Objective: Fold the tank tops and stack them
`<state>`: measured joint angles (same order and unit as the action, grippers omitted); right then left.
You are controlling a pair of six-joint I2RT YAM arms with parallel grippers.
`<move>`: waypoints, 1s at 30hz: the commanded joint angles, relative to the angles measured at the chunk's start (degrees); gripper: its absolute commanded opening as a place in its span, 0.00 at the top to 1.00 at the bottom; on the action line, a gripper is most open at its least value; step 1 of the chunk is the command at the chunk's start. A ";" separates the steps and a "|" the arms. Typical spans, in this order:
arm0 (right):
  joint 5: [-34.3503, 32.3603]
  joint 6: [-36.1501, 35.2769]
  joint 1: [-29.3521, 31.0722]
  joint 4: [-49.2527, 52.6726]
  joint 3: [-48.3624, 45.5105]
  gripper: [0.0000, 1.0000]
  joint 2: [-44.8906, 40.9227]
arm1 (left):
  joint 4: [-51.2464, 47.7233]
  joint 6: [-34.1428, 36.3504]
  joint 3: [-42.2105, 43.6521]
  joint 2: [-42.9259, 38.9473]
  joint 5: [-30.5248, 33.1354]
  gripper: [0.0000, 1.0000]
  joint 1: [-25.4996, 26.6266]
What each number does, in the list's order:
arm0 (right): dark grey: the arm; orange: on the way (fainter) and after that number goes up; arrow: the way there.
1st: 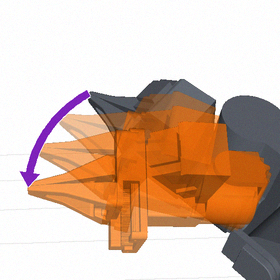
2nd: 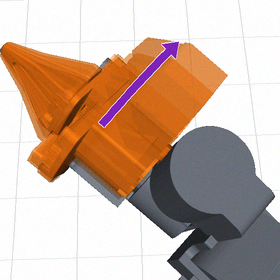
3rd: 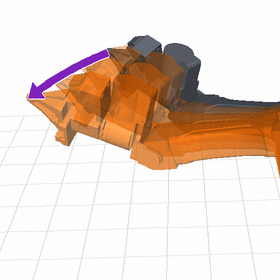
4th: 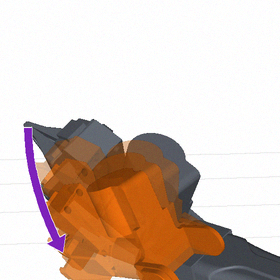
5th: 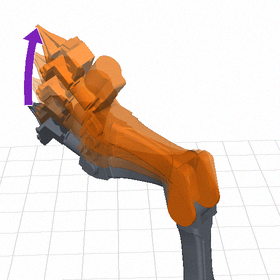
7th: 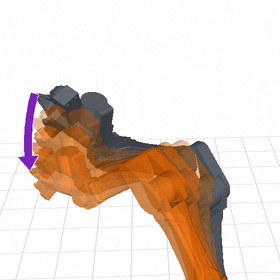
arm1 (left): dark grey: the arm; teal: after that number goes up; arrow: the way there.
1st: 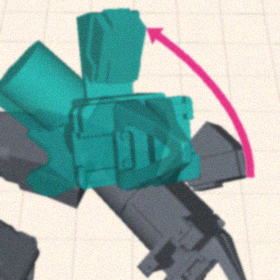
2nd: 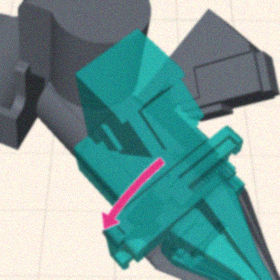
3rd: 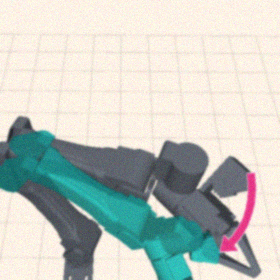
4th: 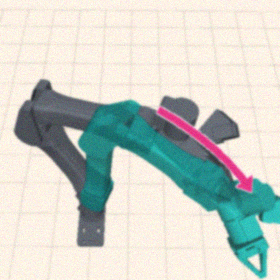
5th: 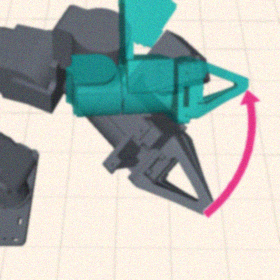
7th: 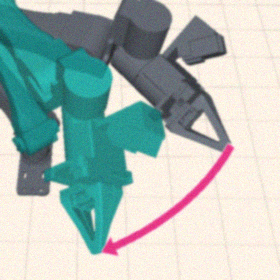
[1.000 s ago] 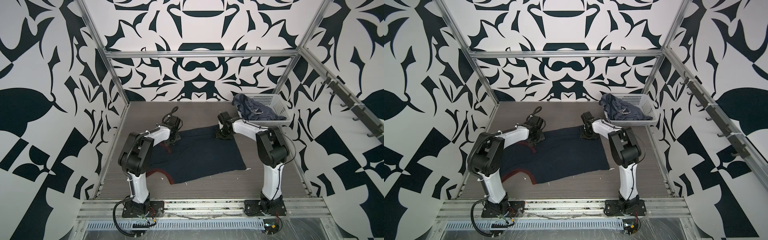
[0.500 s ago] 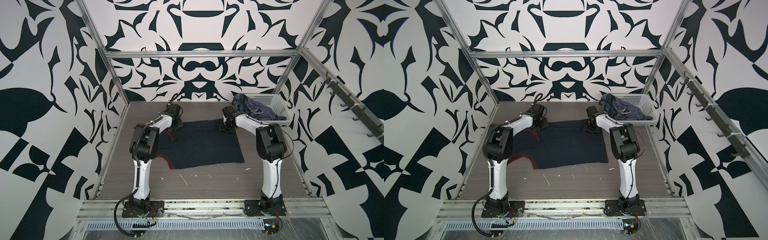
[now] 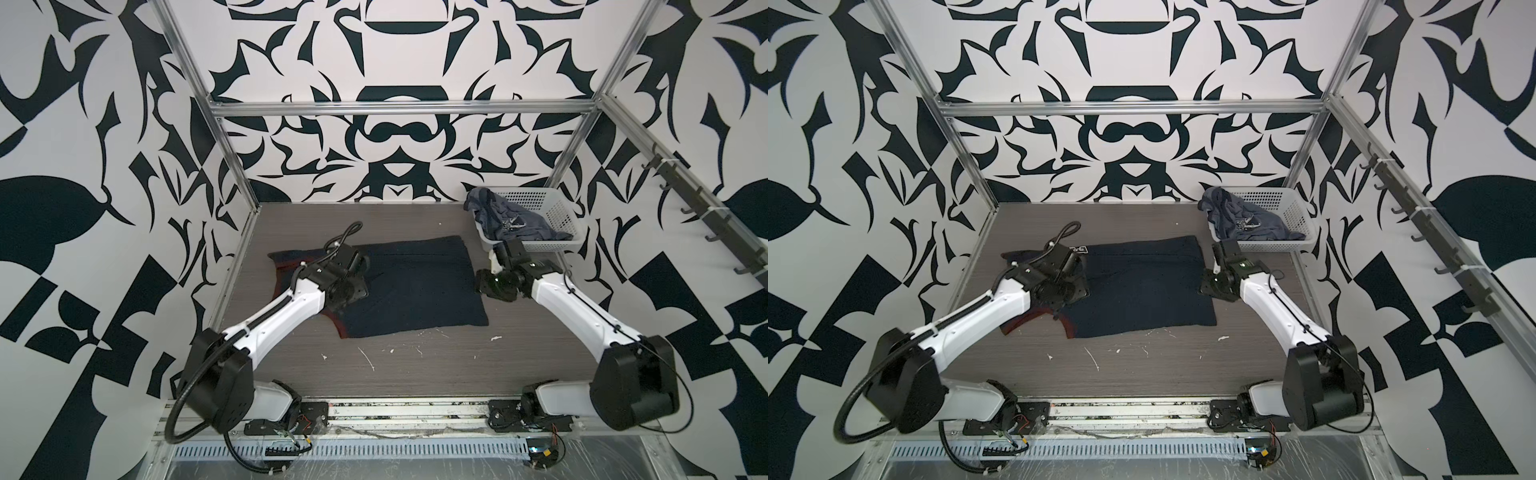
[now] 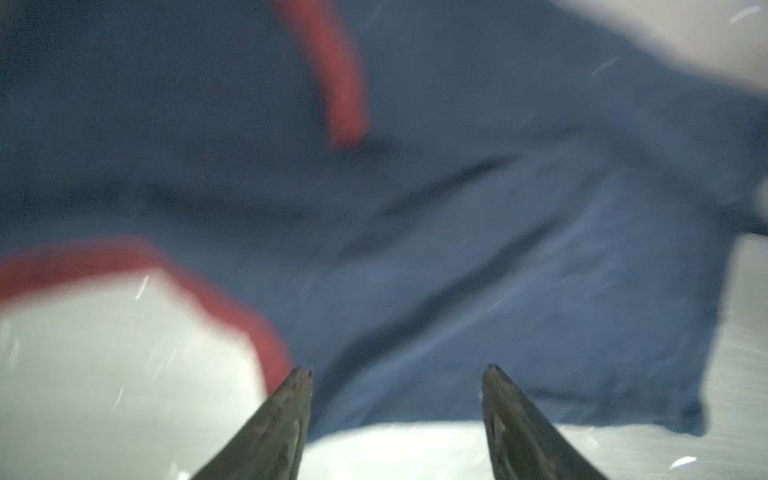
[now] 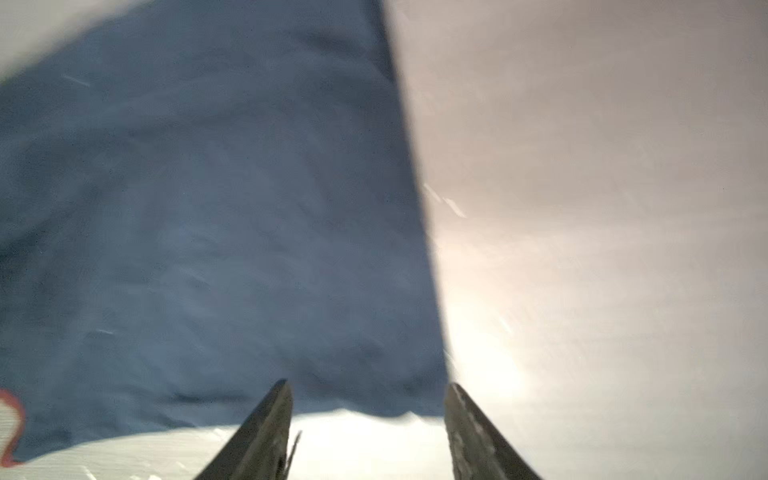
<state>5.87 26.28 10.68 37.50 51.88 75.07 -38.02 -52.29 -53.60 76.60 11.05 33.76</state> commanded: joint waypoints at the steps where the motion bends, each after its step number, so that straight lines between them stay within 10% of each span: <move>1: 3.85 2.86 -2.07 1.13 -5.84 0.38 -3.98 | -1.48 -8.53 7.03 -5.74 -0.61 0.35 1.54; 17: 10.36 8.27 -4.16 -9.69 -17.16 0.40 -2.61 | 10.65 -13.27 18.61 -2.57 -4.11 0.48 3.24; 30: 5.69 7.82 -3.65 -11.92 -16.12 0.61 3.28 | 11.83 -13.78 20.42 -0.75 -4.90 0.64 3.68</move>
<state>13.96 34.44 6.74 25.87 35.03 77.01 -25.87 -64.77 -34.37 75.44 6.33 37.12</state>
